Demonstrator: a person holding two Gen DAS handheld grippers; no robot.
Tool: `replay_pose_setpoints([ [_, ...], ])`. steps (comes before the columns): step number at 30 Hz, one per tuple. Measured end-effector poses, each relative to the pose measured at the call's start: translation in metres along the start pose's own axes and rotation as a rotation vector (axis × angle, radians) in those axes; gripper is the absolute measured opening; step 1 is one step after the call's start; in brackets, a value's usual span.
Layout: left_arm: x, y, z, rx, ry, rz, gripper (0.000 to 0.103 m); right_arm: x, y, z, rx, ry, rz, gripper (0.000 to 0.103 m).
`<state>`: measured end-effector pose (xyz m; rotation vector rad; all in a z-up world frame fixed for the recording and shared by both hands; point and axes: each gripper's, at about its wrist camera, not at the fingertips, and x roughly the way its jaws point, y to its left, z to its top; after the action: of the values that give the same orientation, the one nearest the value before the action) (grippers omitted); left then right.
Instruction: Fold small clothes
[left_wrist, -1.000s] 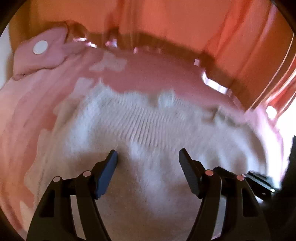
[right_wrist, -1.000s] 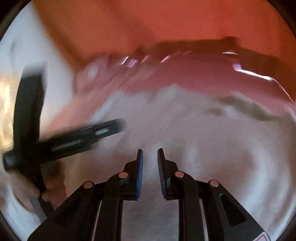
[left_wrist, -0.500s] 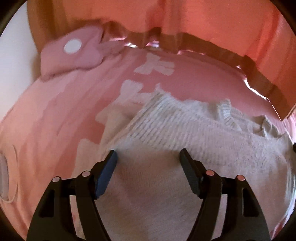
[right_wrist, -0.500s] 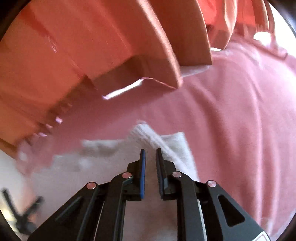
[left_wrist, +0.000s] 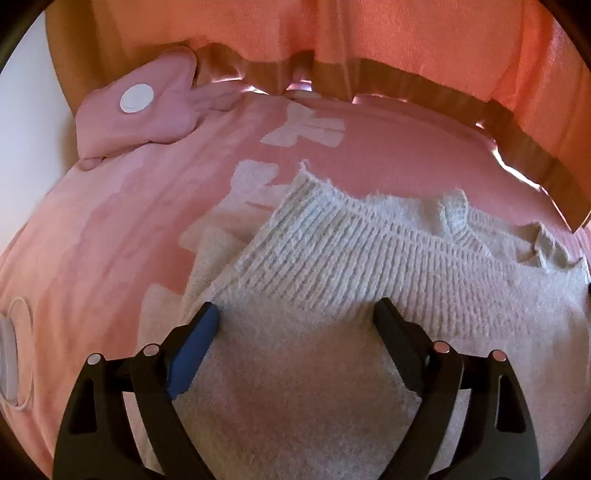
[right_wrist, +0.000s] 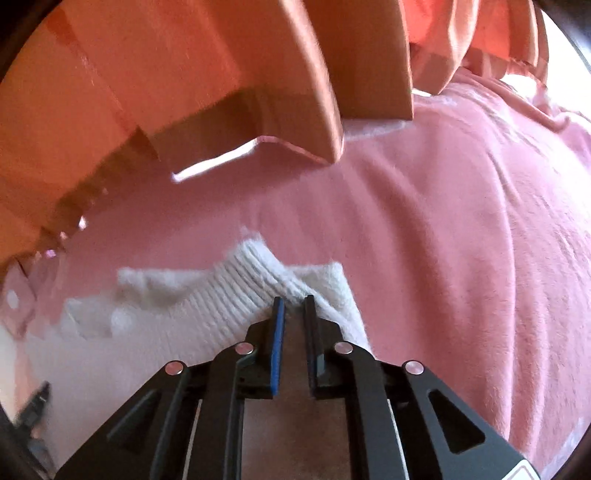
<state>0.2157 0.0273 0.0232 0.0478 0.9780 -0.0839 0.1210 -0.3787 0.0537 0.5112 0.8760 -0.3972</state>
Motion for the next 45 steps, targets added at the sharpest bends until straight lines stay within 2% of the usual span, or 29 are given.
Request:
replay_pose_setpoints([
  [1, -0.001, 0.001, 0.002, -0.005, -0.008, -0.005, 0.084, -0.004, 0.01, -0.001, -0.026, -0.023, 0.049, 0.021],
  [3, -0.006, 0.0, 0.005, -0.015, -0.024, -0.016, 0.084, -0.006, 0.04, -0.002, -0.133, -0.04, 0.146, 0.021],
  [4, -0.007, -0.002, 0.007, -0.021, -0.03, -0.025, 0.084, -0.003, 0.055, -0.006, -0.179, -0.022, 0.174, 0.02],
  [7, 0.0, -0.008, 0.006, -0.011, -0.006, -0.021, 0.086, 0.027, 0.1, -0.02, -0.314, 0.109, 0.237, 0.018],
  [9, 0.008, -0.01, 0.004, 0.001, 0.017, -0.005, 0.088, 0.051, 0.118, -0.027, -0.375, 0.159, 0.197, 0.01],
  [11, 0.01, -0.013, 0.005, 0.005, 0.015, 0.004, 0.089, 0.077, 0.129, -0.025, -0.401, 0.172, 0.155, 0.009],
  [16, 0.012, -0.013, 0.005, 0.006, 0.013, 0.005, 0.091, 0.101, 0.122, 0.004, -0.286, 0.187, 0.198, 0.003],
  [18, 0.012, -0.014, 0.005, 0.009, 0.013, 0.002, 0.092, 0.094, 0.115, 0.008, -0.251, 0.165, 0.198, 0.002],
  [21, 0.014, -0.012, 0.006, 0.008, 0.015, -0.005, 0.093, 0.075, 0.109, 0.006, -0.275, 0.127, 0.164, 0.003],
  [24, 0.014, -0.014, 0.006, 0.009, 0.012, 0.002, 0.093, 0.08, 0.102, -0.006, -0.273, 0.172, 0.133, 0.004],
  [27, 0.014, -0.015, 0.004, 0.012, 0.005, 0.009, 0.093, 0.076, 0.097, -0.002, -0.218, 0.163, 0.15, 0.003],
  [29, 0.014, -0.015, 0.003, 0.011, 0.002, 0.008, 0.093, 0.059, 0.093, -0.003, -0.207, 0.13, 0.146, 0.008],
  [30, 0.014, -0.015, 0.003, 0.012, 0.002, 0.007, 0.093, 0.05, 0.094, -0.006, -0.222, 0.124, 0.145, 0.011],
  [36, 0.014, -0.014, 0.003, 0.012, 0.003, 0.01, 0.093, 0.03, 0.102, -0.035, -0.296, 0.179, 0.111, 0.012],
  [40, 0.013, -0.014, 0.001, 0.013, -0.004, 0.007, 0.094, 0.001, 0.105, -0.045, -0.312, 0.133, 0.142, 0.016],
  [43, 0.012, -0.014, 0.001, 0.012, -0.009, 0.009, 0.094, -0.004, 0.106, -0.066, -0.386, 0.124, 0.093, 0.021],
  [45, 0.012, -0.014, 0.001, 0.014, -0.012, 0.013, 0.094, 0.005, 0.106, -0.077, -0.436, 0.14, 0.049, 0.021],
])
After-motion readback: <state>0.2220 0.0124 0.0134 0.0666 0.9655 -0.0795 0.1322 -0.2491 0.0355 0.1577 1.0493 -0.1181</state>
